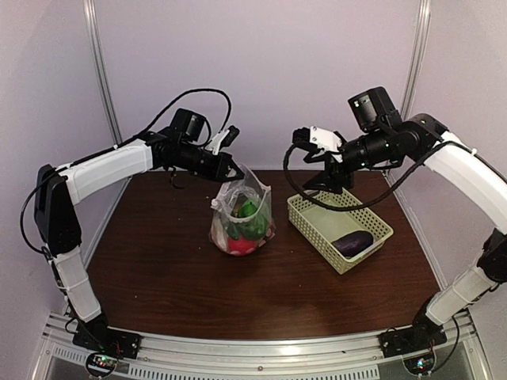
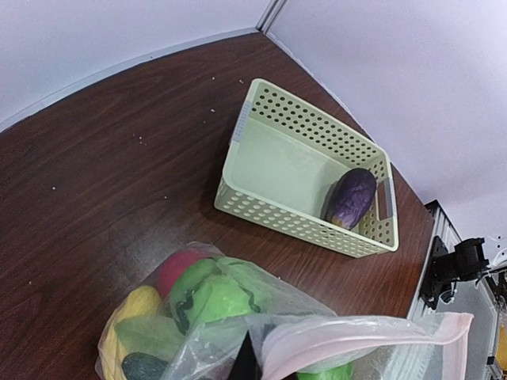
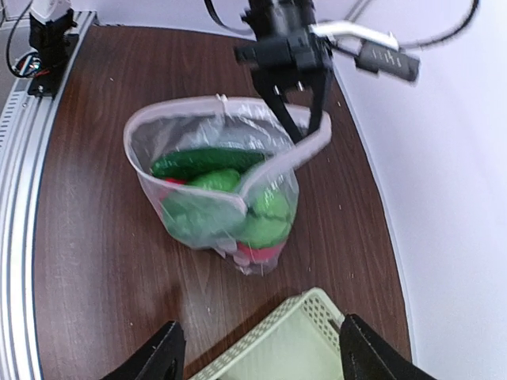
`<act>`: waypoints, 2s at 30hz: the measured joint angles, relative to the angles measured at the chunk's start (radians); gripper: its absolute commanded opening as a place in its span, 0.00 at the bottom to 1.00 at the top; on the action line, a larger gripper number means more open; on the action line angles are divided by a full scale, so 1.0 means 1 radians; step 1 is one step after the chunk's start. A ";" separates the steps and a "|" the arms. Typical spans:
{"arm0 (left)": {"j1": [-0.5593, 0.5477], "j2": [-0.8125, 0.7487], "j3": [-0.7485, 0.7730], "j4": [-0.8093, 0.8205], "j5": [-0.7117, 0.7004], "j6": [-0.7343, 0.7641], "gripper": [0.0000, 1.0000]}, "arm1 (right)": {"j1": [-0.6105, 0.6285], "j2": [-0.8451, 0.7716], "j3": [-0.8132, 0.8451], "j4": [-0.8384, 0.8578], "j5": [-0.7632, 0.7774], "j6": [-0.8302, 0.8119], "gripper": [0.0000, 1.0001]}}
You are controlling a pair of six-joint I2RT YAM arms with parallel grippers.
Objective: Place the food in the zip-top bag and seal the zipper
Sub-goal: Pick up the fake vegetable from the bin.
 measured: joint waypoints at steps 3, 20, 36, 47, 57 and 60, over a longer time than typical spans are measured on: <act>0.000 -0.013 -0.004 0.007 0.019 -0.007 0.00 | -0.107 -0.041 -0.130 -0.004 -0.001 -0.024 0.70; -0.016 -0.109 0.130 -0.204 -0.065 -0.042 0.00 | -0.352 0.119 -0.350 -0.114 0.221 -0.212 0.75; -0.016 -0.098 0.131 -0.260 -0.077 -0.017 0.00 | -0.321 0.307 -0.312 -0.189 0.352 -0.284 0.75; -0.016 -0.098 0.121 -0.256 -0.078 -0.010 0.00 | -0.302 0.397 -0.299 -0.246 0.419 -0.276 0.75; -0.016 -0.097 0.120 -0.250 -0.079 -0.009 0.00 | -0.302 0.404 -0.285 -0.249 0.423 -0.254 0.56; -0.016 -0.097 0.120 -0.249 -0.078 -0.009 0.00 | -0.302 0.404 -0.282 -0.249 0.431 -0.244 0.50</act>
